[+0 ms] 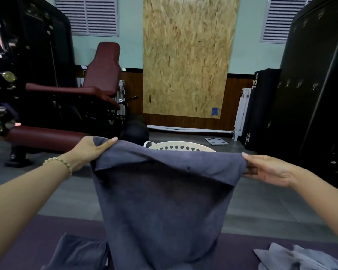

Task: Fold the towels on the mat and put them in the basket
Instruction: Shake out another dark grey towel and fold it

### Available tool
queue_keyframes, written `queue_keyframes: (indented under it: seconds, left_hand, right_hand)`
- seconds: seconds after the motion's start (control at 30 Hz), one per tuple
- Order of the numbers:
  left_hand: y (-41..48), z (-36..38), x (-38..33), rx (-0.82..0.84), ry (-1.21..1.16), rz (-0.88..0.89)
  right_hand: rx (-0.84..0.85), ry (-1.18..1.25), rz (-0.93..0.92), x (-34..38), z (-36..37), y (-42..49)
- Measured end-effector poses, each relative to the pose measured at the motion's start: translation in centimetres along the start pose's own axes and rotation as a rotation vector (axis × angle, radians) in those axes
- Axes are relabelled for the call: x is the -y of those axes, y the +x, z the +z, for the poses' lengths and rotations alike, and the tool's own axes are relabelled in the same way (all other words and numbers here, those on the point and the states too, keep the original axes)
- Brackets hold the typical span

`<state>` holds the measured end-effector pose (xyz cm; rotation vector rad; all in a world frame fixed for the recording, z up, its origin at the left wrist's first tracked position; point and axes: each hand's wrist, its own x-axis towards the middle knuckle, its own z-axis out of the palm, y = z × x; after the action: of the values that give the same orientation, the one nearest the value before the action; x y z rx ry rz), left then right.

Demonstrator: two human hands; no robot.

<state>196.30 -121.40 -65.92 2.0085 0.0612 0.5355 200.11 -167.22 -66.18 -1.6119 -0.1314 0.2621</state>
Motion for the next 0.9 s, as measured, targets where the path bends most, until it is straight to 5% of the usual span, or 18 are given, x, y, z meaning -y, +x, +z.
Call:
queue_keyframes:
  seconds: [0.2,0.43,0.53,0.73,0.9]
  left_hand:
    - [-0.5,0.6,-1.4,0.156,-0.186,-0.139]
    - [1.7,0.0,-5.0,-0.154,-0.434,-0.051]
    - [2.2,-0.5,-4.4,-0.137,-0.425,-0.046]
    - [0.9,-2.0,-2.7,0.16,-0.075,-0.084]
    - [-0.5,-2.7,-3.0,0.667,0.27,-0.198]
  right_hand:
    - [-0.052,0.09,-0.071,0.8,1.9,-0.3]
    - [-0.429,0.127,-0.187,5.1,3.5,0.9]
    - [-0.466,0.086,-0.208,5.5,4.0,0.8]
    - [-0.026,-0.282,-0.001,3.6,3.4,-0.5]
    - [-0.022,-0.231,0.0,2.5,2.2,0.6]
